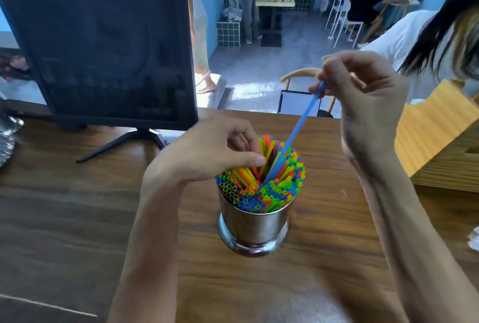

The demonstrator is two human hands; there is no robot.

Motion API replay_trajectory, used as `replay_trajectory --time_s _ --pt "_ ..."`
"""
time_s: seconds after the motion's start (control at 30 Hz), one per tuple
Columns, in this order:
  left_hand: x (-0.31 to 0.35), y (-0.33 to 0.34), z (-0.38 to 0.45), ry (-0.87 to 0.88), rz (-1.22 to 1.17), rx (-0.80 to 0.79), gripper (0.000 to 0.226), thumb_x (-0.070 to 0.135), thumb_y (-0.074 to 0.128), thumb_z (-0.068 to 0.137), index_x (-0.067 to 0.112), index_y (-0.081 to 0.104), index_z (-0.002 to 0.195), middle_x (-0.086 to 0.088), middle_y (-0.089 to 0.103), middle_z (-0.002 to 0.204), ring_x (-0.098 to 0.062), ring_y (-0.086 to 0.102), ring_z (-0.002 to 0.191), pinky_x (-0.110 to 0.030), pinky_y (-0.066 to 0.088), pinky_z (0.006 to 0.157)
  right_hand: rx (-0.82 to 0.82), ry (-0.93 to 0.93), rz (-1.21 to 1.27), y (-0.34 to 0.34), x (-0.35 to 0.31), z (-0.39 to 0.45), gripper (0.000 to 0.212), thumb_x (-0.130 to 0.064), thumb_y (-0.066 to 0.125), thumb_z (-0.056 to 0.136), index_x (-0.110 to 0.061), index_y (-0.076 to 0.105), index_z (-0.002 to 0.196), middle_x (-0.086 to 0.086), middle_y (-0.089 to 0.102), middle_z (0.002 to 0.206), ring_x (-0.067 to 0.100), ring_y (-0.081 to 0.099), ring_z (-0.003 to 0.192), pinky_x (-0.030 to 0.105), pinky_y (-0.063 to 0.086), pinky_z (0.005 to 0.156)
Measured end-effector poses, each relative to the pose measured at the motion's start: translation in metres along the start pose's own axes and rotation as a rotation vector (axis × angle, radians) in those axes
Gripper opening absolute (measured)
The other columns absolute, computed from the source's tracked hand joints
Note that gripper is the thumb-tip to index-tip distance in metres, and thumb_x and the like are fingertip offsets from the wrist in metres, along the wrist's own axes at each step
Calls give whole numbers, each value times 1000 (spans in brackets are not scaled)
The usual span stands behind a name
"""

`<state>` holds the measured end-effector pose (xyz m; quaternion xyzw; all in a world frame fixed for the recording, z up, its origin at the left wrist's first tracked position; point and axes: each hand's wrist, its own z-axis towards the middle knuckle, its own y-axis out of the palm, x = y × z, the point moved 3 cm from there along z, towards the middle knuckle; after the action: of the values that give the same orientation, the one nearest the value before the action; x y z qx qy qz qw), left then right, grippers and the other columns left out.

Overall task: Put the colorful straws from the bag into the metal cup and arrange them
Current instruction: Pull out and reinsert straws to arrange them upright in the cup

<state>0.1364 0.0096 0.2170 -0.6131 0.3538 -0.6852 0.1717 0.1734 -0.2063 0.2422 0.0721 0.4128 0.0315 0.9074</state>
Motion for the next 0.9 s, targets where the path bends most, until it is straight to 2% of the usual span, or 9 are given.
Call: replay_trajectory --time_s 0.07,0.13,0.2,0.23,0.27,0.4,0.57,0.73,0.9 --pt "-2 -2 3 -28 -73 92 11 36 80 86 31 72 80 8 72 78 4 61 66 -11 46 59 -95 25 -106 7 6 -10 16 -4 73 90 -20 71 85 -15 72 70 4 70 67 22 55 70" --pt "-1 -2 7 -4 -138 220 10 35 77 89 31 72 82 4 71 80 -1 60 68 -17 48 64 -306 70 -281 14 16 -24 13 -13 81 85 -24 75 82 -12 75 77 4 70 75 19 51 74" --pt "3 -3 9 50 -193 327 7 30 76 91 32 71 86 8 69 81 2 58 67 -10 43 66 -585 155 -450 19 29 -37 7 -28 83 81 -23 80 83 -5 74 90 8 68 87 21 49 79" --pt "4 -3 10 76 -214 343 7 28 76 90 32 70 88 10 69 83 3 59 70 -8 42 67 -658 200 -468 17 34 -40 13 -34 80 81 -22 82 84 -4 72 94 7 67 91 21 48 81" --pt "6 -1 12 96 -229 326 9 26 76 90 32 70 92 12 70 86 3 62 75 -8 43 69 -645 240 -429 15 38 -40 16 -38 76 82 -23 82 86 -4 71 95 6 67 91 21 48 81" --pt "4 10 18 156 -194 165 22 29 79 87 37 70 106 15 73 99 -2 68 95 -24 54 86 -317 393 -302 -6 47 -23 11 -32 69 94 -26 77 90 -5 74 83 4 65 77 23 50 71" --pt "-2 23 26 169 -55 169 20 30 77 90 37 74 108 20 72 95 7 64 89 -14 45 76 -600 645 -392 -14 64 -32 31 -39 69 92 -10 77 84 1 73 74 4 64 65 16 51 59" --pt "-4 24 29 146 -8 154 17 37 74 91 40 73 108 23 71 92 11 61 81 -16 46 75 -510 660 -284 -13 67 -31 25 -27 73 92 -9 76 75 1 72 69 3 64 63 14 51 58" --pt "-5 22 28 138 3 171 18 46 69 91 42 72 108 25 70 92 7 65 86 -30 58 83 -581 673 -317 -8 66 -32 37 -46 69 87 -11 78 79 4 76 77 6 67 68 14 52 61"
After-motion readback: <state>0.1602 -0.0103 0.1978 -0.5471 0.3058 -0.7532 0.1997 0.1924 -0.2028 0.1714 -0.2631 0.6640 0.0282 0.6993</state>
